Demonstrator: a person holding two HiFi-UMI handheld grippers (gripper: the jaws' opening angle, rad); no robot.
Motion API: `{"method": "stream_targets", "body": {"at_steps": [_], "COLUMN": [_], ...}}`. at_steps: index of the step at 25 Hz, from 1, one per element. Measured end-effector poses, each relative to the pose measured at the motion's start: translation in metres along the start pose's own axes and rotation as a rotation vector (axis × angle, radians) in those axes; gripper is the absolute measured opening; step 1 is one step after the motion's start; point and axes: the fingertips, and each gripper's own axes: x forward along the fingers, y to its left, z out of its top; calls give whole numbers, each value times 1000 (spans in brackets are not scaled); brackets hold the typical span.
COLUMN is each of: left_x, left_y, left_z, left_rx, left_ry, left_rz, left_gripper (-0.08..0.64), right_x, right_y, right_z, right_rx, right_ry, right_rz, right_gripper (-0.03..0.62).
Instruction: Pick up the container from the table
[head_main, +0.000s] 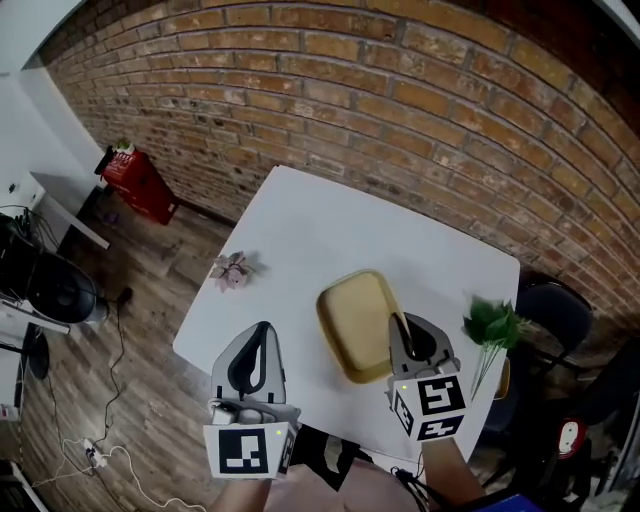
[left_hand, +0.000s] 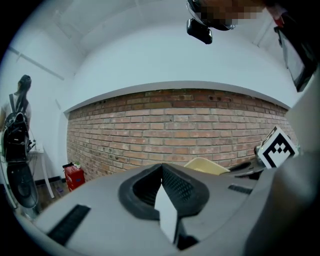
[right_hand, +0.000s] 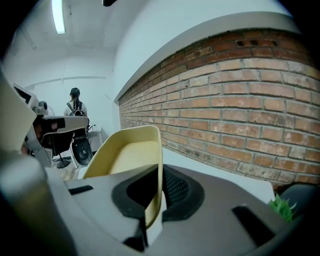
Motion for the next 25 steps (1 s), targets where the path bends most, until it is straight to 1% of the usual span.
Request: {"method": "stream_targets", "body": {"at_steps": [7, 15, 22, 25], "left_x": [-3, -12, -19, -22], "left_y": [-7, -16, -22, -25], "left_z": [29, 70, 102, 113], "left_rx": [27, 50, 44, 60], "left_ry": [-66, -148, -225, -249], "left_rz": [6, 7, 19, 15], "left_gripper": [9, 9, 9, 9], "right_x": [-19, -53, -81, -95], "right_y": [-12, -21, -34, -38], "right_z": [31, 75, 107, 121], "right_rx": [-14, -41, -71, -86], "right_ry": [-87, -193, -274, -311], "right_rz": [-25, -54, -86, -99], "right_gripper": [5, 5, 5, 5]}}
